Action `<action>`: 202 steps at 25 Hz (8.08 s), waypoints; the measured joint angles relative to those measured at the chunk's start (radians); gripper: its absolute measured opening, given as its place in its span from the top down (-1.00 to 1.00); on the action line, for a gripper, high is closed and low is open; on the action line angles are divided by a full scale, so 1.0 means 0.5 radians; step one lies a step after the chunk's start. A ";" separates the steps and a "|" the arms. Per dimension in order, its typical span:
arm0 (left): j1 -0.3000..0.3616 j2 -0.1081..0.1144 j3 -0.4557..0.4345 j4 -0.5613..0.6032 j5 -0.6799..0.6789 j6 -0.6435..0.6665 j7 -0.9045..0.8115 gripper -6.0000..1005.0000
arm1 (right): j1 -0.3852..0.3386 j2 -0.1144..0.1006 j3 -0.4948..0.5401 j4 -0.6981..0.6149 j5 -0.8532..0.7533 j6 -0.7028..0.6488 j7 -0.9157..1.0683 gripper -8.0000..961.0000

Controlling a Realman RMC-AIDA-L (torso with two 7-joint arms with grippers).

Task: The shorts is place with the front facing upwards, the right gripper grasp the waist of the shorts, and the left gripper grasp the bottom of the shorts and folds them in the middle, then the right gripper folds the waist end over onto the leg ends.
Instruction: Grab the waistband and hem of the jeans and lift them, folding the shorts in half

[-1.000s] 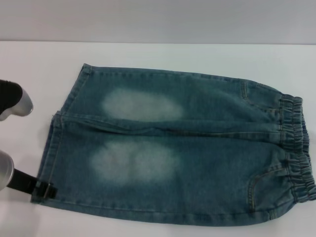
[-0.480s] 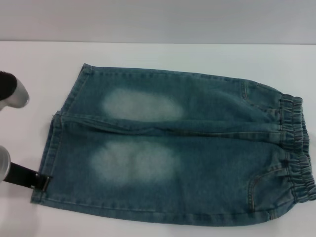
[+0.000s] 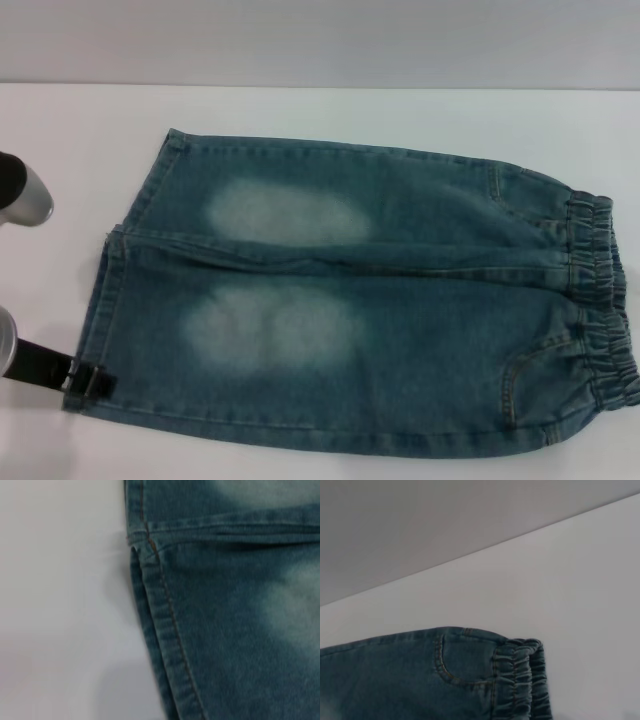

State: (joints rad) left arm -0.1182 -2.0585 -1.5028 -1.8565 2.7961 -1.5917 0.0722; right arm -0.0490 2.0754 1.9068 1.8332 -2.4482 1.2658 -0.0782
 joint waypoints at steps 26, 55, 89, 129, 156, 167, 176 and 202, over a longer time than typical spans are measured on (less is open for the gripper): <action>-0.084 0.000 0.009 0.274 0.003 0.051 0.018 -0.67 | 0.012 -0.003 -0.001 -0.016 0.000 -0.006 -0.016 -0.68; -0.192 0.000 -0.001 0.405 0.021 0.044 0.014 0.03 | 0.025 -0.003 0.003 -0.034 0.003 -0.002 -0.028 -0.69; -0.227 0.003 -0.007 0.327 0.019 0.027 0.024 0.91 | 0.031 0.003 0.003 -0.059 0.003 0.289 0.014 -0.69; -0.316 0.003 -0.010 0.391 0.022 0.020 0.049 0.86 | 0.083 0.003 -0.153 -0.422 0.110 0.225 -0.001 -0.69; -0.380 0.003 -0.065 0.461 0.019 0.020 0.068 0.83 | 0.161 -0.002 -0.142 -0.489 0.113 0.231 -0.082 -0.29; -0.395 0.003 -0.080 0.479 0.022 0.020 0.070 0.81 | 0.184 -0.006 -0.135 -0.495 0.114 0.239 -0.102 0.55; -0.388 0.003 -0.133 0.480 0.016 0.075 0.070 0.80 | 0.184 -0.004 -0.128 -0.503 0.208 0.182 -0.175 0.96; -0.061 0.000 -0.439 0.444 -0.463 1.213 0.188 0.77 | 0.164 0.004 0.102 -1.677 2.455 -0.279 -1.770 0.94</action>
State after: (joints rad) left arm -0.1486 -2.0585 -1.7226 -1.6347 2.5646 -0.9850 0.1662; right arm 0.0328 2.0774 1.9579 0.9947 -1.2209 1.1261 -0.9630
